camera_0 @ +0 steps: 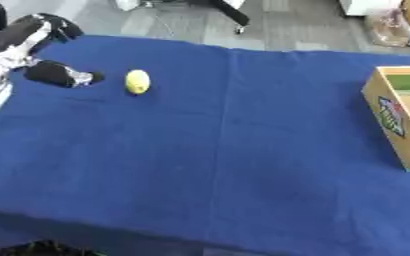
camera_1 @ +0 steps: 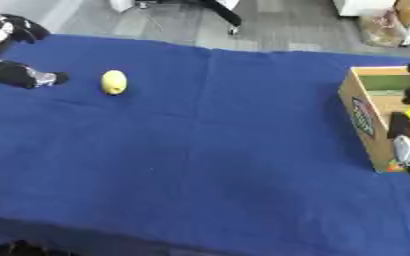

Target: Pick up the objects with one hand, pass them to the other hand, and then place them into the box on the other side of the table.

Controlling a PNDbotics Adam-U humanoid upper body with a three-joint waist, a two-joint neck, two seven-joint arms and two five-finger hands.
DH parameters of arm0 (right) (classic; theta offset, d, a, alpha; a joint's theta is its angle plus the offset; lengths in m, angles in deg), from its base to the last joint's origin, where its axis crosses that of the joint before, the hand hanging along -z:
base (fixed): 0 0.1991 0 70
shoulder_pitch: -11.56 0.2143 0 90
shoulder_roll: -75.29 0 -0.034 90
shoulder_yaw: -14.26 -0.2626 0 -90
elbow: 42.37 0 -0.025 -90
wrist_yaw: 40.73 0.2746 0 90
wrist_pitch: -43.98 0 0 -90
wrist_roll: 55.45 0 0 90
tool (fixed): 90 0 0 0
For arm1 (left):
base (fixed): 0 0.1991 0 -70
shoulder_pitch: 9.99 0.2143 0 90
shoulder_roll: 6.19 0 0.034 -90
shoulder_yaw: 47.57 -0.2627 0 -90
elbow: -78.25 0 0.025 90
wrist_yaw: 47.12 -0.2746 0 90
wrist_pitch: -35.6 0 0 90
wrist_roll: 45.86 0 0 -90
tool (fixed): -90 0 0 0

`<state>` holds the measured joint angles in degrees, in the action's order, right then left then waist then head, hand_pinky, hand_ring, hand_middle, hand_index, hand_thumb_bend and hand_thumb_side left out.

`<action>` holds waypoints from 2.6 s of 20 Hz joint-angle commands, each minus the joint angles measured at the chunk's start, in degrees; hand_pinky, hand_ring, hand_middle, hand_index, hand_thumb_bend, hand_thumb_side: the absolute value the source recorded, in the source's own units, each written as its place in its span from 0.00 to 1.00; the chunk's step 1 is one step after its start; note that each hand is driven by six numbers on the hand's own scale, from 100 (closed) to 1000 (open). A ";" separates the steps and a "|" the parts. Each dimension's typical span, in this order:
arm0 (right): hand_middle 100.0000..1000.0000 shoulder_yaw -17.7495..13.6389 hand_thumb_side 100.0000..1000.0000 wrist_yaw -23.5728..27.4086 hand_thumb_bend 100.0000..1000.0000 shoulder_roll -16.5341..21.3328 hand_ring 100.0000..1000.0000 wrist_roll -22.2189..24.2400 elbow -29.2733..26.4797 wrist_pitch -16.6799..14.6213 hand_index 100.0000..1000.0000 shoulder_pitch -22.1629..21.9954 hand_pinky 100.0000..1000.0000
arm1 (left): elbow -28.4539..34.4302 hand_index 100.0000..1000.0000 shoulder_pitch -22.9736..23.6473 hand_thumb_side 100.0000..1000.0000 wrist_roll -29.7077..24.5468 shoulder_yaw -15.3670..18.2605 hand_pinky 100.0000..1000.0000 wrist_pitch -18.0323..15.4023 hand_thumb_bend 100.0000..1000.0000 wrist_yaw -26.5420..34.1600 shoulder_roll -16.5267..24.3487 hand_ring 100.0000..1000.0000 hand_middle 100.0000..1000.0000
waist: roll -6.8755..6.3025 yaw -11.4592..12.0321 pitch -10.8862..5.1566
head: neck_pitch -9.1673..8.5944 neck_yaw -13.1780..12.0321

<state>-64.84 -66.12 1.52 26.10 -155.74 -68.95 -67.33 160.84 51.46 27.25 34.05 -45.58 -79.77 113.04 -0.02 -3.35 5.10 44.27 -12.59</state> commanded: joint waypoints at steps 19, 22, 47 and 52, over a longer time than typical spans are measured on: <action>0.41 2.53 0.32 3.86 0.00 -4.76 0.53 3.60 -1.22 -0.65 0.79 0.47 0.81 | -24.43 0.72 -14.74 0.16 2.96 -0.14 0.78 -0.29 0.49 -19.77 -10.77 0.68 0.58 | 2.37 -3.89 3.52 | -2.12 -2.04; 0.41 2.57 0.33 4.03 0.00 -4.99 0.53 3.57 -1.22 -0.48 0.81 0.43 0.81 | -25.66 0.73 -15.05 0.15 2.87 -0.14 0.78 0.17 0.47 -21.06 -11.68 0.68 0.59 | 2.30 -4.22 3.74 | -2.06 -2.28; 0.40 3.38 0.33 4.39 0.00 -5.55 0.52 3.95 -1.22 -0.24 0.82 -0.50 0.81 | 0.20 0.46 -7.86 0.00 16.90 -1.32 0.65 4.77 0.00 9.55 -7.14 0.50 0.37 | 1.43 -3.70 2.47 | -0.78 -1.29; 0.40 4.53 0.31 5.22 0.00 -6.64 0.51 4.23 -1.22 -0.98 0.81 0.50 0.80 | 16.80 0.46 -3.46 0.08 17.59 -1.19 0.63 6.83 0.00 28.71 -5.28 0.49 0.37 | 1.35 -3.29 1.85 | -0.23 1.47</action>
<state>-60.23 -61.39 -5.53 30.27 -155.74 -69.55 -67.46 173.33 48.65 44.58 32.34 -39.37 -55.33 105.44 1.67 -6.59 8.78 43.76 -11.85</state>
